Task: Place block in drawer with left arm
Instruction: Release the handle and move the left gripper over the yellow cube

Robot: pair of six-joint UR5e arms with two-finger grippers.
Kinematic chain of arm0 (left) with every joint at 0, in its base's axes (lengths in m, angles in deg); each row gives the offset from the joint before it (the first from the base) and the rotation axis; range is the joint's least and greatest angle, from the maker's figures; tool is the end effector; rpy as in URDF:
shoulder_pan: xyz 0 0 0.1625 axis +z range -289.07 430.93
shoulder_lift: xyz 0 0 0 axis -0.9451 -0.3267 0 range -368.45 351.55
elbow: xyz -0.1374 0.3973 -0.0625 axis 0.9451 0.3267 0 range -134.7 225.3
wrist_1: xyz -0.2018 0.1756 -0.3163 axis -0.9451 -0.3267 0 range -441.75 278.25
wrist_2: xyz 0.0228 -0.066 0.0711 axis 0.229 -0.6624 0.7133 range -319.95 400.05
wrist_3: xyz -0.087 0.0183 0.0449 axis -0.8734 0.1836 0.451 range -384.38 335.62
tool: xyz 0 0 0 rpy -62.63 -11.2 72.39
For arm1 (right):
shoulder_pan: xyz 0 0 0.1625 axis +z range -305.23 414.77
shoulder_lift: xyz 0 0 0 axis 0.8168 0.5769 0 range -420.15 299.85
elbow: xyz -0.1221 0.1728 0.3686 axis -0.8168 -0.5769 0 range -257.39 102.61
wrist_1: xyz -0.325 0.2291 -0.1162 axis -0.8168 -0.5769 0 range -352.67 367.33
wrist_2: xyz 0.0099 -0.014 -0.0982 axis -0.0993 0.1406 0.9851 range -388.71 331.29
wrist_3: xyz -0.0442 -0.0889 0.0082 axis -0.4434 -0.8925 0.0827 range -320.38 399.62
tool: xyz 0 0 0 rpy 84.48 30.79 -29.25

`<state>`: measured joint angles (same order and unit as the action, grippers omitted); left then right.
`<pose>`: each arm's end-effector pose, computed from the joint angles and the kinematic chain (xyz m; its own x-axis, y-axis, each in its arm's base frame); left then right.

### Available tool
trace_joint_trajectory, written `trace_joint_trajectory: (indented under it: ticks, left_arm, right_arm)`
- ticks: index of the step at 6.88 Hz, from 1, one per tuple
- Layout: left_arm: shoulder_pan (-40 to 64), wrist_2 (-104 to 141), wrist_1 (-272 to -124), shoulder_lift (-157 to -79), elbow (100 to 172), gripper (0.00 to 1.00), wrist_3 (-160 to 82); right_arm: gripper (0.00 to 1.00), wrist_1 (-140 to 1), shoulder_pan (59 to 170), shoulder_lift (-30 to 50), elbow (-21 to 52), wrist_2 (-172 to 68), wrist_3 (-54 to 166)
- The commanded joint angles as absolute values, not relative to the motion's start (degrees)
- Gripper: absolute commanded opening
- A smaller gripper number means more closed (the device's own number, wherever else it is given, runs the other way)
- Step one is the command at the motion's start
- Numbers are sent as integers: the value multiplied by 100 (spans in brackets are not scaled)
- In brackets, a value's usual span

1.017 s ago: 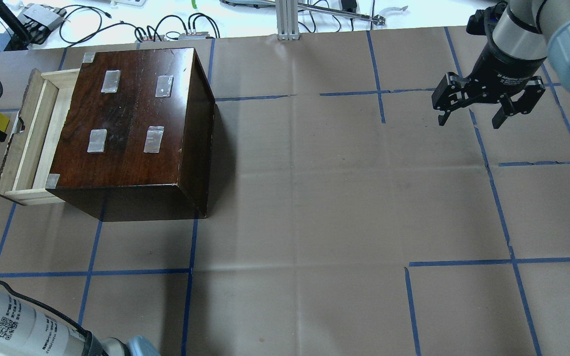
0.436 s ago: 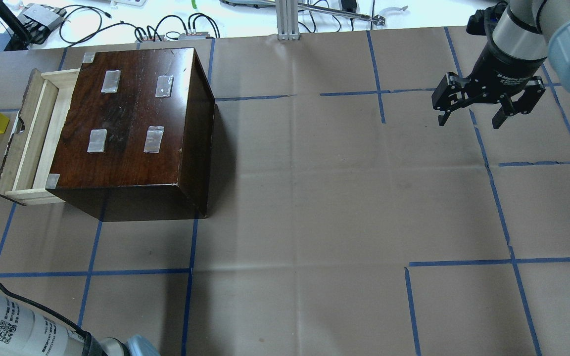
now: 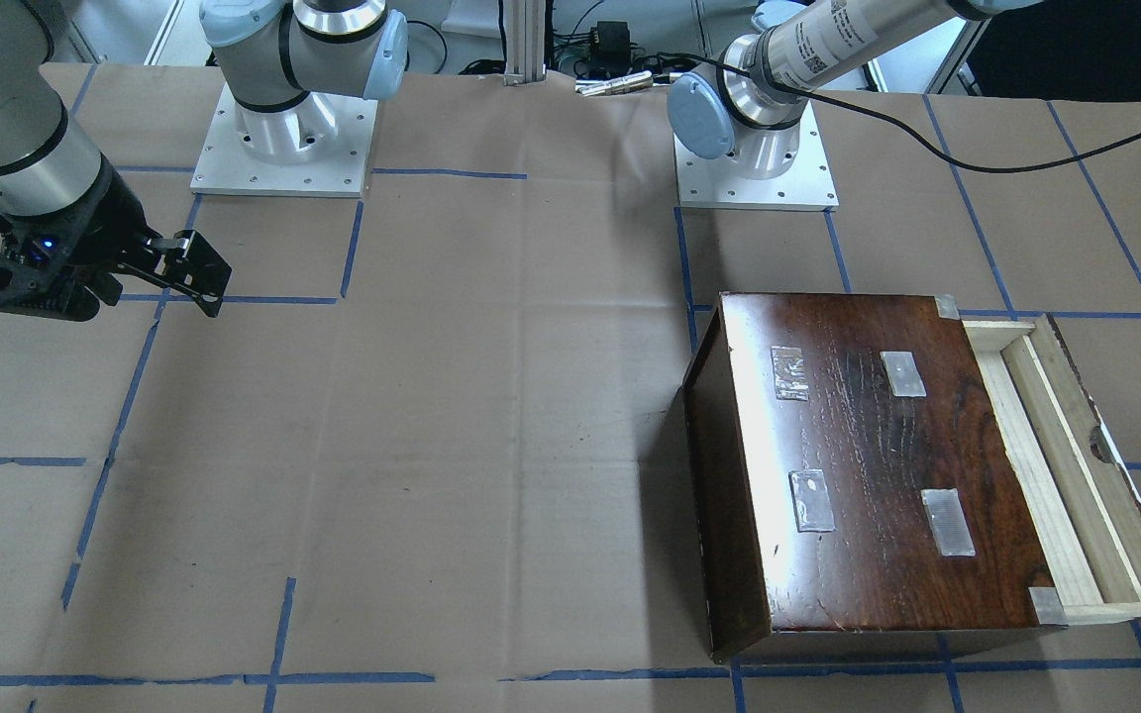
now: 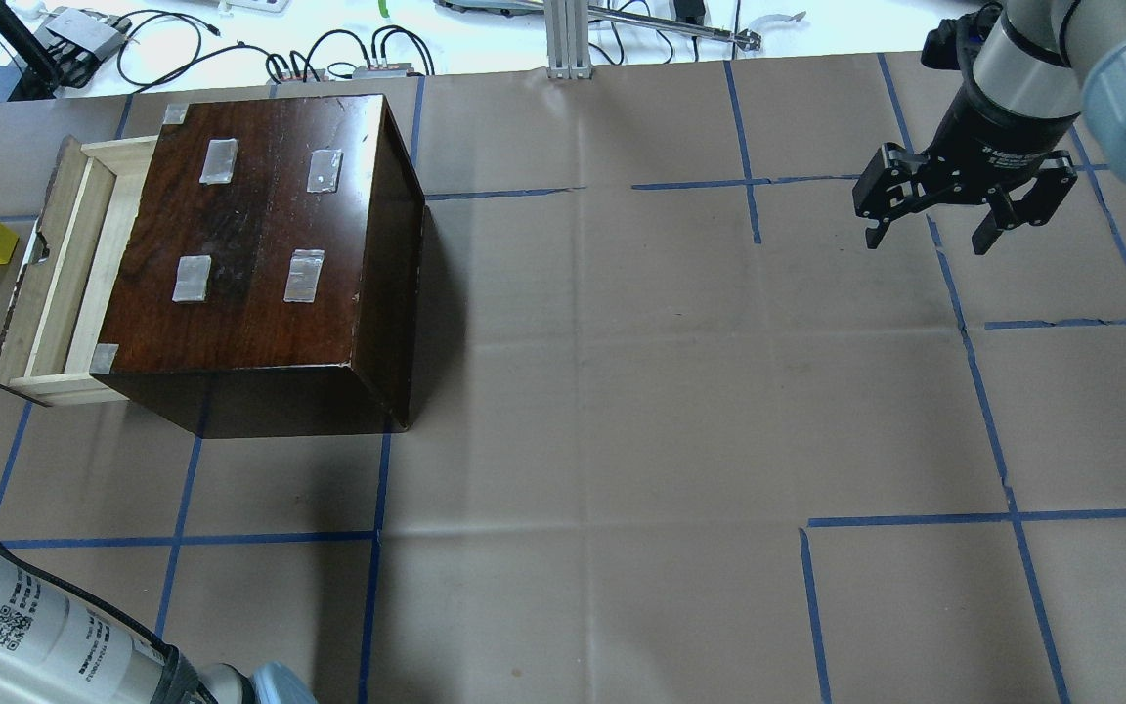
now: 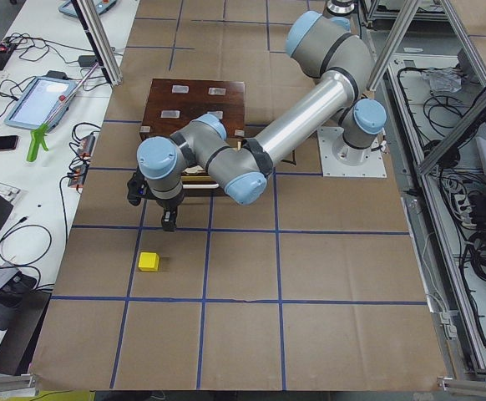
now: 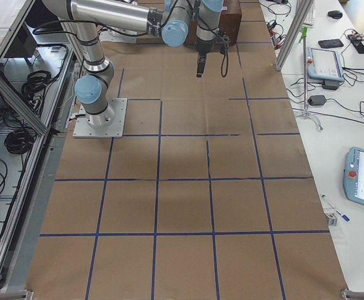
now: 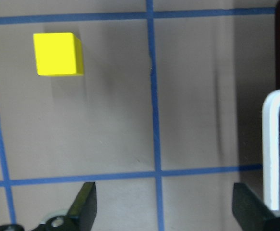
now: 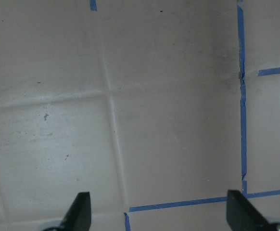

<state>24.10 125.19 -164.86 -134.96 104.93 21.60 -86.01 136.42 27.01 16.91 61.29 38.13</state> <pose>0.4054 -0.6395 0.3643 -0.9975 0.0513 0.0493 0.0478 0.9964 -0.0701 0.0589 -0.5172 0.4323 -0.9928 0.1194 -0.0017 0.1191 0.9907 0.0662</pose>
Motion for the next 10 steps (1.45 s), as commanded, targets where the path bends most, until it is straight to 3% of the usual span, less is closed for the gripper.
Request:
trace_joint_trajectory:
  ticks: [1,3,5,9,10]
  left_arm:
    - [2408,12626,-16585,-14411,9222,99,2176]
    - [2408,12627,-16883,-15299,7981,99,2290]
    - [2365,12618,-17016,-15968,7232,99,2290]
    - [2285,12653,-17008,-16620,7167,98,2282]
    - [2285,12653,-17008,-16648,7167,92,2282]
  right_arm:
    - [100,-8601,13642,2704,1683,6129,3821]
    - [100,-8601,13642,2695,1692,6129,3813]
    - [100,-8601,13642,2704,1692,6129,3813]
    - [100,-8601,13642,2704,1692,6129,3813]
    - [100,-8601,13642,2704,1692,6129,3813]
